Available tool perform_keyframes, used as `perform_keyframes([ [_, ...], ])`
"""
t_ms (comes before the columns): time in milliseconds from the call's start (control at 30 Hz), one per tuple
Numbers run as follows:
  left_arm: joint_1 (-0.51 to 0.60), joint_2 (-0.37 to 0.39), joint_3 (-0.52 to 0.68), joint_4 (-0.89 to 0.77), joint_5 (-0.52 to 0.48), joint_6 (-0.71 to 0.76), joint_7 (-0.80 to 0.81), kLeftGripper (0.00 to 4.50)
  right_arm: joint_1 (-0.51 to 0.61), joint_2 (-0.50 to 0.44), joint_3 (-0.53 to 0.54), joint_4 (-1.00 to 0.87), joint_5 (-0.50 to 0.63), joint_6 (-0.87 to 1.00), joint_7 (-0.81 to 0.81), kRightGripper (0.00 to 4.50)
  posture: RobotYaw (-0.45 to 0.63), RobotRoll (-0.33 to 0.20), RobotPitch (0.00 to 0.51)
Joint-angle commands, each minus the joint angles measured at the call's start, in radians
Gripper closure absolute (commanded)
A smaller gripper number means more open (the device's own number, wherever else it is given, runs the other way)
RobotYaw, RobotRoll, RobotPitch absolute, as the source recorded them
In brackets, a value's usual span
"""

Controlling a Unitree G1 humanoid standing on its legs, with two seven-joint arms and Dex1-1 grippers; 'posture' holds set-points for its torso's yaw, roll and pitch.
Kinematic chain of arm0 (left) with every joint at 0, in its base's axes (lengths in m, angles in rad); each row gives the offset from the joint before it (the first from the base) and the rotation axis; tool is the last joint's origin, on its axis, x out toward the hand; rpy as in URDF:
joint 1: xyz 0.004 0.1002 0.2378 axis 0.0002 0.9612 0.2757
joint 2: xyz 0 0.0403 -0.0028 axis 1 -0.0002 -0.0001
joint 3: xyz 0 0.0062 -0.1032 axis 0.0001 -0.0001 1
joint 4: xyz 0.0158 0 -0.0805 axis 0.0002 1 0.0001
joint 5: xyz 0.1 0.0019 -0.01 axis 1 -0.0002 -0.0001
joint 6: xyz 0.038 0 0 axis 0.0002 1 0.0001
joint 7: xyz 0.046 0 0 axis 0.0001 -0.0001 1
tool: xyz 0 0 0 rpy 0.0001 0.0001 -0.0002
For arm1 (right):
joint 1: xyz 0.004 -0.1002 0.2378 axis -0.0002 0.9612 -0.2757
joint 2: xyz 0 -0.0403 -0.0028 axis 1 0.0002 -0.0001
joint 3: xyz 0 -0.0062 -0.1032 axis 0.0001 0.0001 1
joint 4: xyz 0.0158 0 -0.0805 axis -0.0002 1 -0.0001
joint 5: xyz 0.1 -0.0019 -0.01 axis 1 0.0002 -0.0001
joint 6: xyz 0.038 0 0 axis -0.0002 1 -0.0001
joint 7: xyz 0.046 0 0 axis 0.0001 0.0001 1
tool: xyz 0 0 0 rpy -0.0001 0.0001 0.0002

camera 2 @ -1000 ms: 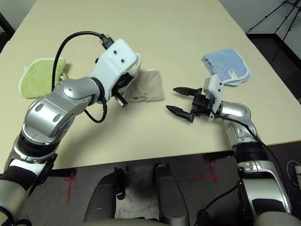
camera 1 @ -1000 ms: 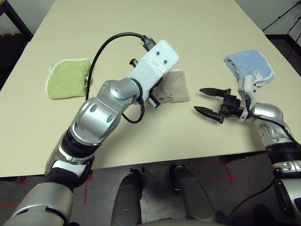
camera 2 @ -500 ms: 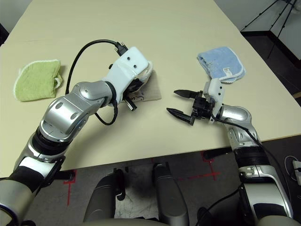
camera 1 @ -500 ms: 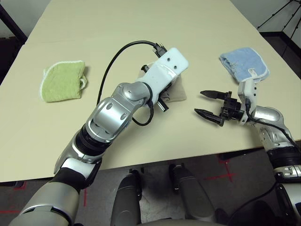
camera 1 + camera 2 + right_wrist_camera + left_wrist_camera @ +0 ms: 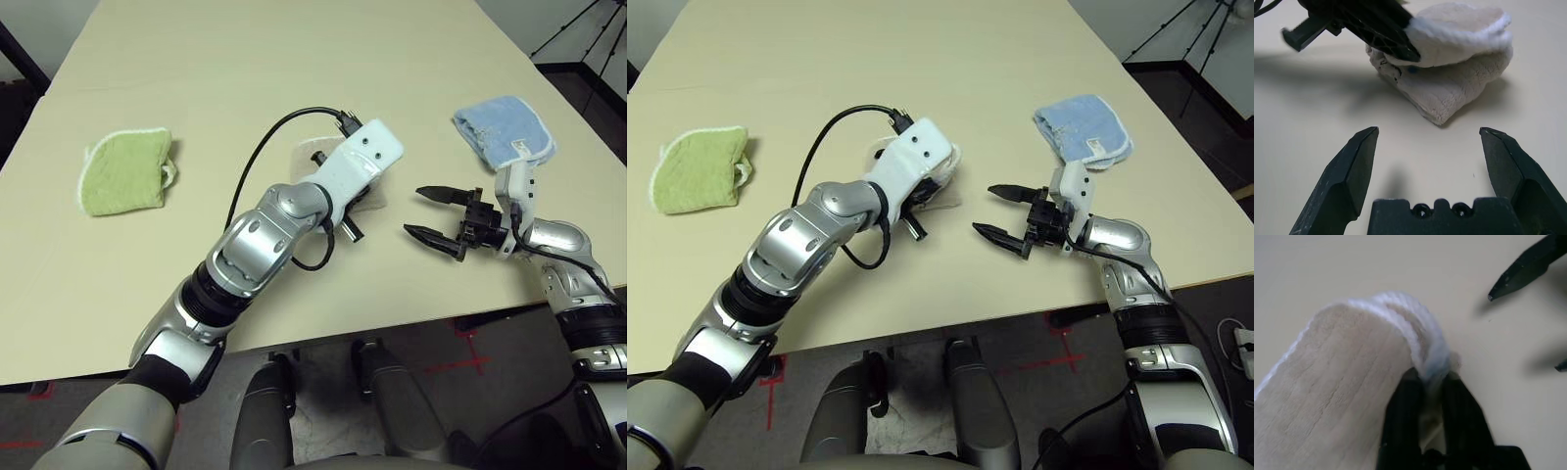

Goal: Fold the towel and set it aside.

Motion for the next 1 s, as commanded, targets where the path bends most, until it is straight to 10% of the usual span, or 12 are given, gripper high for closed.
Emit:
perform_keyframes([
  [33,0.011,-0.02,0.029,0.015,0.016,-0.017,0.015,2.15,0.017,-0.009,-0.011,-0.021,0.001,0.006,0.004,0.0,-0.23,0.0,0.251],
  [233,0.02,-0.071,0.12,-0.007,-0.017,-0.003,0.025,0.01,0.008,-0.003,-0.011,-0.013,0.0,0.007,0.0,0.0,-0.22,0.0,0.244],
  [533,0.012,-0.164,0.334,-0.077,-0.12,0.096,0.032,0.01,-0.04,-0.003,-0.028,0.025,0.008,0.016,-0.014,0.0,-0.19,0.0,0.23],
  [1000,0.179,-0.059,0.653,-0.152,-0.238,-0.079,0.008,0.01,-0.206,0.176,-0.018,-0.043,0.039,0.121,-0.171,0.0,-0.13,0.0,0.202],
])
